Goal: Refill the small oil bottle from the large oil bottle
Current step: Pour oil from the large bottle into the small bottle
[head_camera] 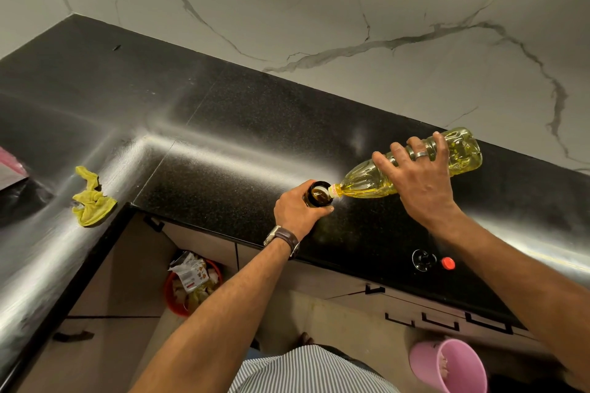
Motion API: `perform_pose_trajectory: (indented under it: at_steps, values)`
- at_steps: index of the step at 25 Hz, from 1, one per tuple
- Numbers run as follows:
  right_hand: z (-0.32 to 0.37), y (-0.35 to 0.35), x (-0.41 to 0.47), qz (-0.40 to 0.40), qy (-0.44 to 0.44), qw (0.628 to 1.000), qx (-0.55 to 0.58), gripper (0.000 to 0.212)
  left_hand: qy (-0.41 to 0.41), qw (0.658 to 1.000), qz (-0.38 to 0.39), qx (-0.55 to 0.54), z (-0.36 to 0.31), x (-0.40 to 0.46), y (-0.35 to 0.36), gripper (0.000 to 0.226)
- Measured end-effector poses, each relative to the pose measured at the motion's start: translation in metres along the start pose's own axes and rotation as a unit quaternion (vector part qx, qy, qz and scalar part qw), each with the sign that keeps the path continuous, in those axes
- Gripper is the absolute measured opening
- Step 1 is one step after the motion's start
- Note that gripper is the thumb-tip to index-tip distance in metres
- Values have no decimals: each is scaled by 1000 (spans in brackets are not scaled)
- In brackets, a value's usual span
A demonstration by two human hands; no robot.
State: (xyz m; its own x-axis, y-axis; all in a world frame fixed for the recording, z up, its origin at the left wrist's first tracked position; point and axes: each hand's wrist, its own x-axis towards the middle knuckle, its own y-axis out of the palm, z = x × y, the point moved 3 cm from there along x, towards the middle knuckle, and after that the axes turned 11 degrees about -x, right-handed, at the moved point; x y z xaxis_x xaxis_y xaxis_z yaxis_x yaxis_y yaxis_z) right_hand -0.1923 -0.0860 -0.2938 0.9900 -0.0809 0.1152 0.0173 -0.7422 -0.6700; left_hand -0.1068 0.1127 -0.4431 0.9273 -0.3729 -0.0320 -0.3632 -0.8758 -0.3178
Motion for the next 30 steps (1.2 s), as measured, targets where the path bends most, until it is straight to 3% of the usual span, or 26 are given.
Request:
perform_pose_trajectory:
  at_steps: [30]
  values:
    - [6, -28, 24, -78, -80, 989, -98, 79, 5, 1000, -5, 3, 0, 0, -1, 60]
